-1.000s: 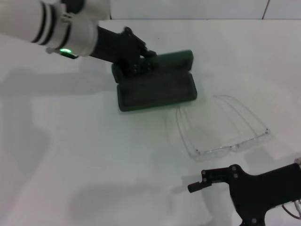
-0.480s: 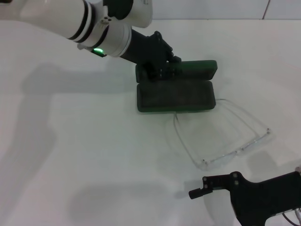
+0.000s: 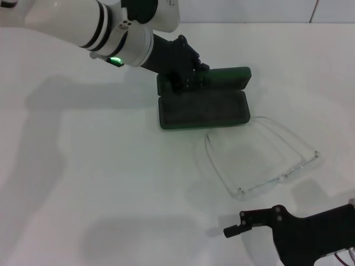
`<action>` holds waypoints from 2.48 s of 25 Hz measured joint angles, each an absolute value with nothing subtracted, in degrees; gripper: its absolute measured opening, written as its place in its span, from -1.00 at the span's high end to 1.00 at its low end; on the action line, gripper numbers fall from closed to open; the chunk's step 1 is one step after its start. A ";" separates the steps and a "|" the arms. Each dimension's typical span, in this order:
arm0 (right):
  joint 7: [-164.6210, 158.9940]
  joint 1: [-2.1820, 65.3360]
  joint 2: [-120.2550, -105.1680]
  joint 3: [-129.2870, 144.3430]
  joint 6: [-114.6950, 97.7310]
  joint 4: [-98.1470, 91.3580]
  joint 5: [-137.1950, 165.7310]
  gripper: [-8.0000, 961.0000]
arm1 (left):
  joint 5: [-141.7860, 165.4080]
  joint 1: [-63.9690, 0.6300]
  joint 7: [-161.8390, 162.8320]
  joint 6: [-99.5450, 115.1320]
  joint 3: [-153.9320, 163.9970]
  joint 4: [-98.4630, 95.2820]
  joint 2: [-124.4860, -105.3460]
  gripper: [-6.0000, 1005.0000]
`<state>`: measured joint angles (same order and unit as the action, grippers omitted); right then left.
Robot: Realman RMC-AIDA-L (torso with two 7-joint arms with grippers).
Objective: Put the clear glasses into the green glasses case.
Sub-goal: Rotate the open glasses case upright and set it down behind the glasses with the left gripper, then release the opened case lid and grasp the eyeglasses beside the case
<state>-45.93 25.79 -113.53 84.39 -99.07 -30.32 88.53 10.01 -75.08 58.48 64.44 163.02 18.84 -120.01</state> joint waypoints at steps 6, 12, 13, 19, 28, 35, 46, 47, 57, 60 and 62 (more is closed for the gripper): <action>-45.95 26.07 -113.38 84.28 -98.88 -30.32 88.86 -0.72 | 10.01 -74.67 59.98 63.66 163.02 18.81 -120.04 0.54; -45.99 26.35 -113.23 84.27 -98.69 -30.47 88.87 -0.70 | 10.00 -74.69 63.44 63.63 163.03 19.29 -119.97 0.51; -46.05 26.48 -113.22 84.28 -98.69 -30.47 88.87 -0.70 | 9.97 -74.73 64.00 63.63 163.03 19.37 -119.95 0.50; -47.25 26.95 -113.12 84.28 -98.59 -30.76 88.87 -0.69 | 7.13 -74.43 64.89 64.65 163.04 19.56 -119.75 0.00; -51.92 28.39 -112.42 81.50 -99.20 -32.95 88.76 -0.67 | -18.83 -64.89 63.59 86.89 163.03 26.26 -119.34 0.00; -62.70 29.62 -109.52 75.38 -99.61 -41.37 93.89 -0.65 | -40.96 -45.31 51.93 96.19 163.04 23.35 -119.44 -0.01; -79.60 35.59 -111.00 68.77 -104.70 -63.62 119.02 -0.62 | -51.52 -26.31 34.57 98.95 162.80 9.48 -119.66 -0.04; -80.30 36.07 -111.14 68.34 -104.83 -64.56 120.05 -0.62 | -51.54 -25.74 34.08 98.87 162.79 8.99 -119.67 -0.04; -85.78 40.57 -114.33 68.32 -106.18 -71.80 135.33 -0.51 | -51.37 -24.12 33.73 98.34 162.90 6.94 -119.81 -0.06; -86.48 40.42 -115.45 70.12 -106.34 -73.37 139.41 -0.43 | -51.44 -24.02 33.65 97.72 162.70 6.14 -119.86 -0.06; -87.22 40.25 -115.51 72.15 -106.17 -73.55 140.18 -0.41 | -51.63 -24.12 33.53 97.21 162.45 5.60 -119.80 -0.07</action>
<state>-87.22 40.25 -115.51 72.15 -106.17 -73.55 140.18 -51.63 -24.12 33.53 97.21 162.45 5.60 -119.80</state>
